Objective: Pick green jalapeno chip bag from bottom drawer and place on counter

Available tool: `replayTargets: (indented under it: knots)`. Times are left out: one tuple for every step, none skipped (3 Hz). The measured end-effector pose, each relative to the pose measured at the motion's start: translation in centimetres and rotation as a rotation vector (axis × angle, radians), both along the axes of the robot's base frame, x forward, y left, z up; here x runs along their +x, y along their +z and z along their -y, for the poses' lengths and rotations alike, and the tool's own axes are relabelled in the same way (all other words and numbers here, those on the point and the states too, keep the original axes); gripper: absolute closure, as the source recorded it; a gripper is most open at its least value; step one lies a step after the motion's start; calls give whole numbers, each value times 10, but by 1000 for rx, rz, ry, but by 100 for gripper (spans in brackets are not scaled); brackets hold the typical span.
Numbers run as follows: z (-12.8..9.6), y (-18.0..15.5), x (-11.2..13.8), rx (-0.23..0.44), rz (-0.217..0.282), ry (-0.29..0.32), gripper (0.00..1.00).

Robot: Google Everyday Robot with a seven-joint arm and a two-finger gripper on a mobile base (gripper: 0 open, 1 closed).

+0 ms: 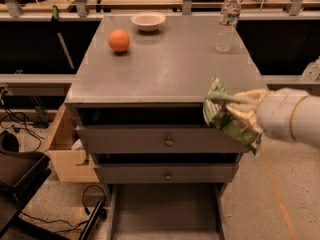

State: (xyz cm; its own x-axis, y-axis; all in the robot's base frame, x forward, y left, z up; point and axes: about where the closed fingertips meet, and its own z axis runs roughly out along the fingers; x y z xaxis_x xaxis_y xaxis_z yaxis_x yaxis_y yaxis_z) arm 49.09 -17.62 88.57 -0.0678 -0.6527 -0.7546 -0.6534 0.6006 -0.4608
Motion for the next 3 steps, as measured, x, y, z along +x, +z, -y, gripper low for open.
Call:
replayTargets:
  knots:
    - [11, 43, 41, 48, 32, 33, 100]
    - [13, 79, 53, 51, 92, 39, 100]
    - [11, 78, 54, 51, 90, 43, 100]
